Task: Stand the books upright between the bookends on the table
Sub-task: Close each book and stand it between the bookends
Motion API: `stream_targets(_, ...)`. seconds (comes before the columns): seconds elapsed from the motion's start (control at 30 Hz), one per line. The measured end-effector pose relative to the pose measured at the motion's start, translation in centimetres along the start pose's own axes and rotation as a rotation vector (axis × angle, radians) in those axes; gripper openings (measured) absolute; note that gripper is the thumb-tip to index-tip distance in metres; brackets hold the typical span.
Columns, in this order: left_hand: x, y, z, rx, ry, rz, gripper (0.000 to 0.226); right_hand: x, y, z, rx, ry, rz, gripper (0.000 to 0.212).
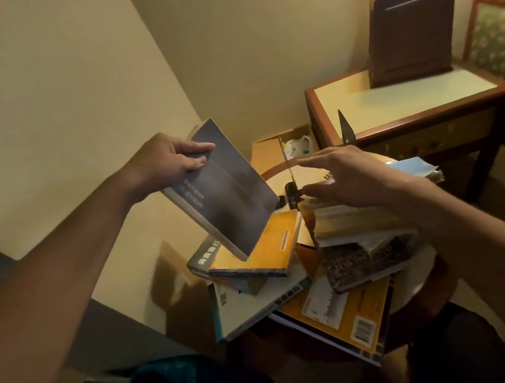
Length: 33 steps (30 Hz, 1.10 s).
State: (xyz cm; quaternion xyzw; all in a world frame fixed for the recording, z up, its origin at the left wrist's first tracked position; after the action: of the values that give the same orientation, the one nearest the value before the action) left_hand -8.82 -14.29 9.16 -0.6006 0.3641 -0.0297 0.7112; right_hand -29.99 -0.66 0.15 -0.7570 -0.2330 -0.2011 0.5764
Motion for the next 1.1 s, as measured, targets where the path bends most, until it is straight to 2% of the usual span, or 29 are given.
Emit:
stream_targets(0.1, 1.7, -0.9, -3.2, -0.194, -0.064, -0.104, 0.025, -4.6, -0.2, 0.0, 0.137, 0.158, 0.147, 0.056)
stream_targets(0.23, 3.1, -0.3, -6.6, -0.337, -0.154, -0.164, 0.027, -8.8, 1.5, 0.9, 0.342, 0.36, 0.145, 0.061)
stream_targets(0.37, 4.7, 2.0, -9.9, -0.43, -0.279, -0.186, 0.03, -10.1, 4.1, 1.3, 0.471, 0.405, 0.223, 0.051)
stream_targets(0.67, 9.3, 10.1, -15.5, -0.355, -0.405, -0.314, 0.037, -11.0, 6.3, 1.3, 0.426, 0.369, 0.229, 0.062)
stream_targets(0.8, 10.6, 12.7, -15.7, -0.288, -0.367, -0.4, 0.039, -11.3, 6.5, 1.2, 0.419, 0.355, 0.246, 0.064)
stream_targets(0.97, 10.6, 14.3, -16.8, -0.202, -0.219, -0.518, 0.046, -11.4, 6.8, 1.2, 0.41, 0.347, 0.272, 0.064)
stream_targets(1.1, 10.6, 14.5, -17.3, -0.145, -0.195, -0.565, 0.056, -11.2, 6.8, 1.0, 0.412, 0.353, 0.289, 0.064)
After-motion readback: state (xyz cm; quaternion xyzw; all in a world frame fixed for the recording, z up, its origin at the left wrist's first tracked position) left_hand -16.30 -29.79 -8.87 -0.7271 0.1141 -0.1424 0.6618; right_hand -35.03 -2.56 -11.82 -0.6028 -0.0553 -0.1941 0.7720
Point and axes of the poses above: each hand's wrist, its own z-axis away from the middle knuckle, its own y-axis out of the palm, x = y × z, the point moved 8 cm from there along -z, towards the middle knuckle, and after that the axes turned 6 degrees about -z, right-handed, at the moved point
